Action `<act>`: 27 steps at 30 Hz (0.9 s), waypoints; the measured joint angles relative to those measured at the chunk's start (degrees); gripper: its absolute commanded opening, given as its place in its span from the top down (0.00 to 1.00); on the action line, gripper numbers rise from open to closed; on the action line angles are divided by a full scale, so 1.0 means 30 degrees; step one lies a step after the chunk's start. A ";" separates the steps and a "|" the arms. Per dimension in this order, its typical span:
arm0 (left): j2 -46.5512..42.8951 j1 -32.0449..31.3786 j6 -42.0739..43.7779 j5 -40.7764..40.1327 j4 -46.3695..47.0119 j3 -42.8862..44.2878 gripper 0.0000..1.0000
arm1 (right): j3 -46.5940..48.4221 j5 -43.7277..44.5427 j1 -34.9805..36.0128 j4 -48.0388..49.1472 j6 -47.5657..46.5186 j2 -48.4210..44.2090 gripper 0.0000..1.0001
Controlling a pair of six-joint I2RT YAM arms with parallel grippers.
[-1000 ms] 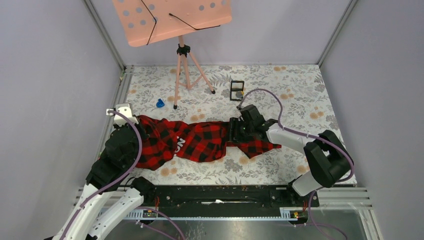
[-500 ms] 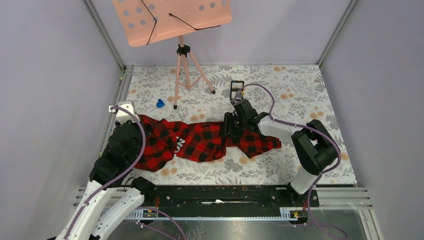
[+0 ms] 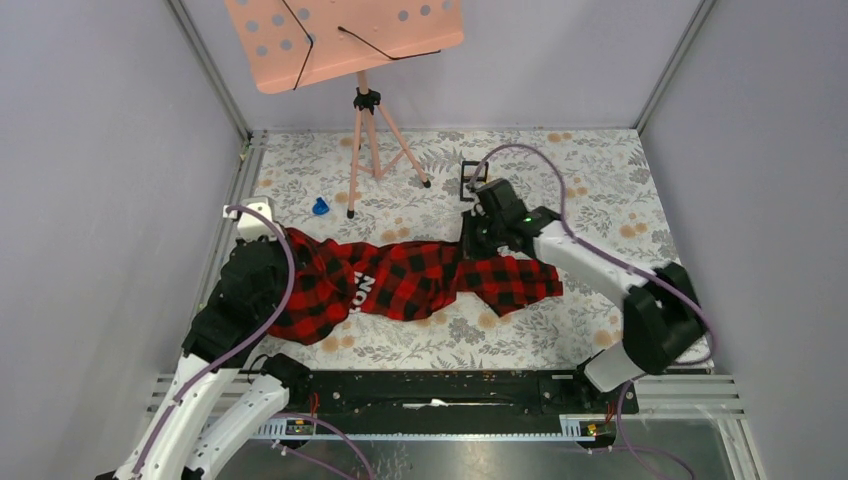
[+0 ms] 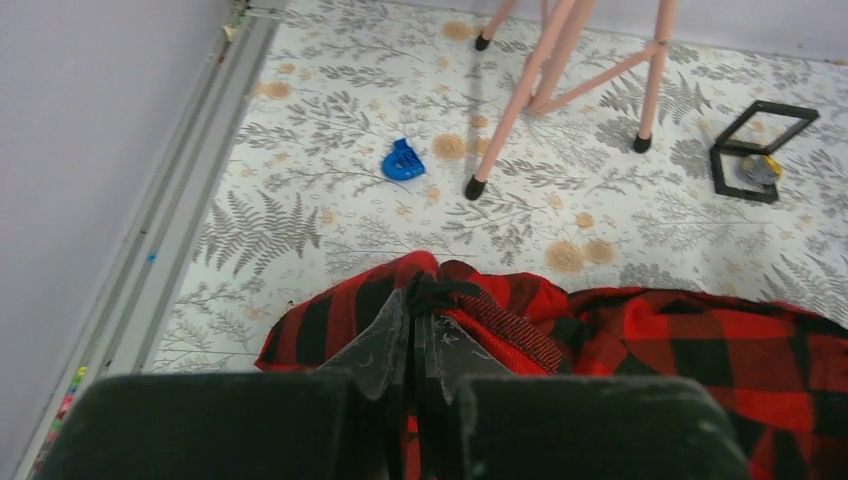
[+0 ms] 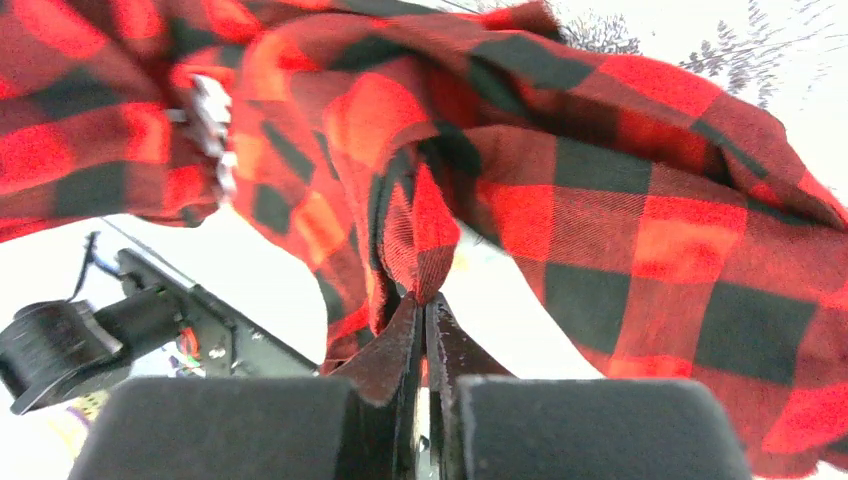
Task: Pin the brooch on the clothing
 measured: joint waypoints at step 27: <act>-0.0947 -0.0124 -0.4269 0.9814 0.0619 0.2514 0.01 | 0.7380 0.3140 0.4313 -0.5064 0.1282 -0.5836 1.00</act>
